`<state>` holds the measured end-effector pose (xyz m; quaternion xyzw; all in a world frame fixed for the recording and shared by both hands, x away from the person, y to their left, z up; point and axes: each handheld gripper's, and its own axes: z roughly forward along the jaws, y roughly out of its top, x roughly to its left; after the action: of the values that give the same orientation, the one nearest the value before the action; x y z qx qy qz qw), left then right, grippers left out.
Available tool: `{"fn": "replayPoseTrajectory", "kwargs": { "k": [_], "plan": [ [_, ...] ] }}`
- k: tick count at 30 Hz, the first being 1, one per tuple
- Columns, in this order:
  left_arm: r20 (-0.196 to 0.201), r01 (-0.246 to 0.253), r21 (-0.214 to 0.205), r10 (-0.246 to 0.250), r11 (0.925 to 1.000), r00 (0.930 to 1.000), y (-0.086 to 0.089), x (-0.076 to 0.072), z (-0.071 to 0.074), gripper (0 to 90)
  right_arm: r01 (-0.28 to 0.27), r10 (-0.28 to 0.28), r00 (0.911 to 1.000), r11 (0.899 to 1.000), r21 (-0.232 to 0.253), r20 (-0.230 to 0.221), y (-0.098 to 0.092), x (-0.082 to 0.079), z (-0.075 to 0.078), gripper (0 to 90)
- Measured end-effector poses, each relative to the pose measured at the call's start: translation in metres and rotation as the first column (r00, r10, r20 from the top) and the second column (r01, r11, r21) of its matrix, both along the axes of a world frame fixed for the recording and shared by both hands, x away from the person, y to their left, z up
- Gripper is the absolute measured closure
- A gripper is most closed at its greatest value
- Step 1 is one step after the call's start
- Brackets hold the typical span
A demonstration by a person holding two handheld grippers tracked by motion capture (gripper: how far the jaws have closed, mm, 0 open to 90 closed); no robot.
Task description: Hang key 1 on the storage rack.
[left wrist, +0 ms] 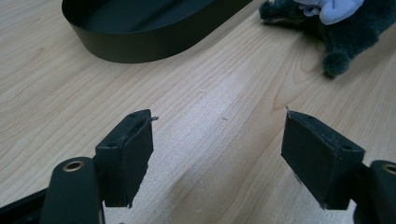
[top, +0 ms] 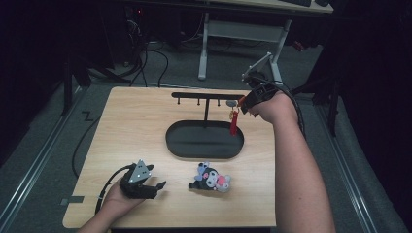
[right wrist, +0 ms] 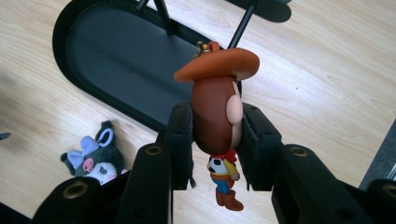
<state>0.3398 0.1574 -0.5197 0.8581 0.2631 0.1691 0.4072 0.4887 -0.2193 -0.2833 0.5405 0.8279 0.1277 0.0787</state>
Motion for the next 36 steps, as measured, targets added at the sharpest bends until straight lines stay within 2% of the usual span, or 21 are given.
{"fn": "replayPoseTrajectory", "kwargs": {
  "k": [10, 13, 26, 34, 36],
  "plan": [
    [-0.001, 0.002, 0.006, -0.002, 1.0, 1.0, 0.0, -0.001, 0.0, 25.6, 0.049, -0.049, 0.9983, 0.999, 0.005, 0.032, -0.009, 0.007, -0.004, 67.8],
    [0.001, 0.001, 0.003, -0.001, 1.0, 1.0, 0.0, -0.001, 0.0, 25.6, 0.063, -0.062, 0.9977, 0.998, -0.014, 0.028, -0.011, 0.01, -0.007, 67.8],
    [0.001, -0.001, 0.003, 0.001, 1.0, 1.0, 0.001, -0.001, 0.001, 25.7, 0.078, -0.077, 0.9967, 0.996, -0.035, 0.023, -0.009, 0.013, -0.016, 67.8],
    [-0.002, 0.003, 0.007, -0.003, 1.0, 1.0, 0.001, -0.001, 0.0, 25.8, 0.101, -0.098, 0.9912, 0.994, -0.036, 0.09, -0.007, 0.017, -0.008, 67.9],
    [-0.002, 0.002, 0.008, -0.002, 1.0, 1.0, 0.001, -0.001, 0.001, 25.8, 0.108, -0.104, 0.9906, 0.993, -0.041, 0.089, -0.008, 0.02, -0.01, 67.9]
  ]
}}
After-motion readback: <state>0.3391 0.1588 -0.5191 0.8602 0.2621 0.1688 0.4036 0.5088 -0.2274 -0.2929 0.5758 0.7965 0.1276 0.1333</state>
